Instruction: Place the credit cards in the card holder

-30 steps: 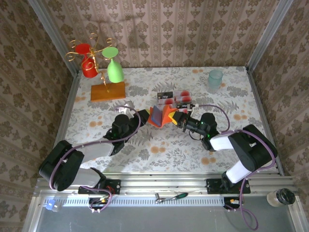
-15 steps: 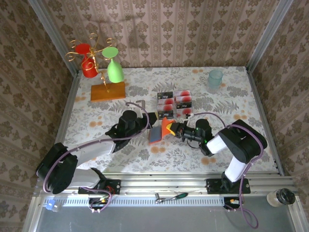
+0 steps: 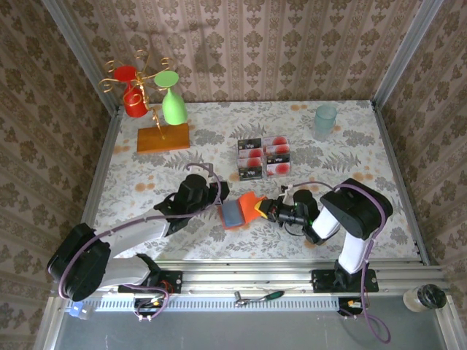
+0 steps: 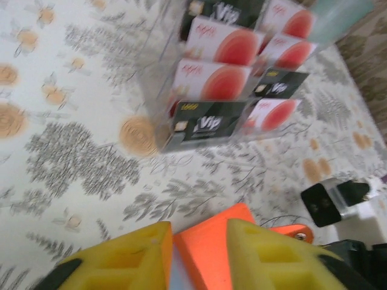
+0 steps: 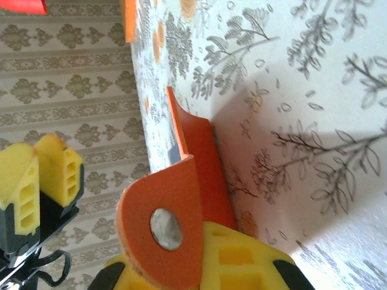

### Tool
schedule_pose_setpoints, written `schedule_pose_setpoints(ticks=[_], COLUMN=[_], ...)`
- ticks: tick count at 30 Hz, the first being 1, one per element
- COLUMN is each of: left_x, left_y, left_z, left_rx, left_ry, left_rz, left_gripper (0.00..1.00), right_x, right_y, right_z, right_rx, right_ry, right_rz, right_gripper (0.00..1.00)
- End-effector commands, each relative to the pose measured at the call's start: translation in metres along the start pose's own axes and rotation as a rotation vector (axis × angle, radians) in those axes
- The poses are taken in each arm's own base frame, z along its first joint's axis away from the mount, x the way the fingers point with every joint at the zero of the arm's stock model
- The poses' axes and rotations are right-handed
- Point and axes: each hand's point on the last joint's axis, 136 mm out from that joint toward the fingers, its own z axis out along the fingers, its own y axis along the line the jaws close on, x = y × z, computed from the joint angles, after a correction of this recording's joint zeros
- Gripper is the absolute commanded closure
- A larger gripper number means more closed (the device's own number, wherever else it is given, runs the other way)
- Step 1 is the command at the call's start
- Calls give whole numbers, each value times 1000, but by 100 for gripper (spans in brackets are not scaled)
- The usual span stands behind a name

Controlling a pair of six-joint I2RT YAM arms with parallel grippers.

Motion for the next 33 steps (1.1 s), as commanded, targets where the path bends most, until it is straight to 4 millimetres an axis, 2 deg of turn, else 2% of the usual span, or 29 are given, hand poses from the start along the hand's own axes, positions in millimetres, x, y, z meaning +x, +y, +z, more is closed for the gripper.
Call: schedule_pose_setpoints(ticks=[1,2,3,5,10,14,18,21,23,28,30,33], left_x=[17,18,19,21,26,27,29,29,31,38,40,32], left_y=[19,21,22,24,25,26,26,26,24,13,11,16], left_z=[1,1,1,1,3,5,7,8,10,18,19,15], left_rx=[-78,-85,-90,-95,-97,-98,-98,-94,-85,-54,-59,-81], left_ry=[40,43,43,46,60,63,63,60,65,98,106,79], left_rz=[29,35,38,39,48,49,46,45,43,48,54,40], left_gripper=[63,62,61,58,56,56,55,55,55,60,60,60], right_x=[-2,-1,-1,1,5,4,2,2,6,18,29,53], right_y=[-11,-13,-16,-19,-15,-9,16,51,66,72,73,79], right_z=[-2,-3,-4,-6,-15,-31,-58,-72,-68,-48,-41,-27], right_rx=[35,44,53,65,94,170,296,303,294,287,281,277], right_ry=[-52,-57,-61,-67,-76,-107,-142,-145,-100,-14,23,103], right_rz=[-35,-34,-31,-30,-56,-108,-264,-367,-407,-446,-470,-531], right_gripper=[100,100,96,83,58,52,57,67,73,79,81,88])
